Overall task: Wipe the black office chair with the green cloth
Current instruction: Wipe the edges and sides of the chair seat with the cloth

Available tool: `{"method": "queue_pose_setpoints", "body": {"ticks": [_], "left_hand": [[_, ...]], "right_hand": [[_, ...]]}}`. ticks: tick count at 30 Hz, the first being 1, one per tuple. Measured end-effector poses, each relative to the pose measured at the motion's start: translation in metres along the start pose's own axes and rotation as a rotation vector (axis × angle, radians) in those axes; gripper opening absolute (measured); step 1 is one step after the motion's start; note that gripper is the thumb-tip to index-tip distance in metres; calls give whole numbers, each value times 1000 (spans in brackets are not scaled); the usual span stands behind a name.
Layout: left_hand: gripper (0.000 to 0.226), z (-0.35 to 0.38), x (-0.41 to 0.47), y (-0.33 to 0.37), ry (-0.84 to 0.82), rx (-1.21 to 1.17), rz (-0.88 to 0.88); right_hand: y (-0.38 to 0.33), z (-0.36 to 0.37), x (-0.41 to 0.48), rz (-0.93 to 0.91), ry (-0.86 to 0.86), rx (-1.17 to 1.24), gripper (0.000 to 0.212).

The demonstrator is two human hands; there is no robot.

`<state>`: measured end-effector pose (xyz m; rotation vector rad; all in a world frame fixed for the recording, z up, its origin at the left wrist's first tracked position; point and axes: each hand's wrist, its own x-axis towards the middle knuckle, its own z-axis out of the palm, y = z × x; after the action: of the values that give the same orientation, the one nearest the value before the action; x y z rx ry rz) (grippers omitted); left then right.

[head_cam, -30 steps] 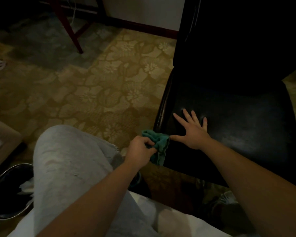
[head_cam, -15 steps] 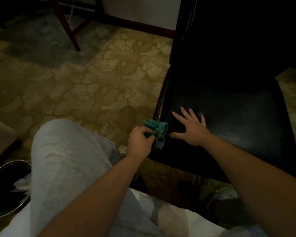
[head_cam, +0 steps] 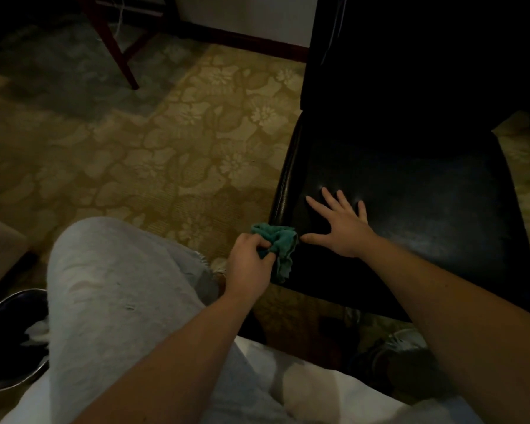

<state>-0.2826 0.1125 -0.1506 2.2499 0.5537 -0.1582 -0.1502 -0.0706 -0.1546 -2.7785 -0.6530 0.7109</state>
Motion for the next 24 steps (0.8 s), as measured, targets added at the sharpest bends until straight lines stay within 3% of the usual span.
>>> {"method": "queue_pose_setpoints", "body": {"ticks": [11, 15, 20, 24], "left_hand": [[16, -6, 37, 24, 135, -139, -14], [15, -13, 45, 30, 108, -182, 8], [10, -18, 48, 36, 64, -243, 29], [11, -26, 51, 38, 28, -313, 42]], "right_hand": [[3, -4, -6, -27, -23, -2, 93], [15, -5, -12, -74, -44, 32, 91], [28, -4, -29, -140, 9, 124, 72], [29, -7, -37, -60, 113, 288, 47]]}}
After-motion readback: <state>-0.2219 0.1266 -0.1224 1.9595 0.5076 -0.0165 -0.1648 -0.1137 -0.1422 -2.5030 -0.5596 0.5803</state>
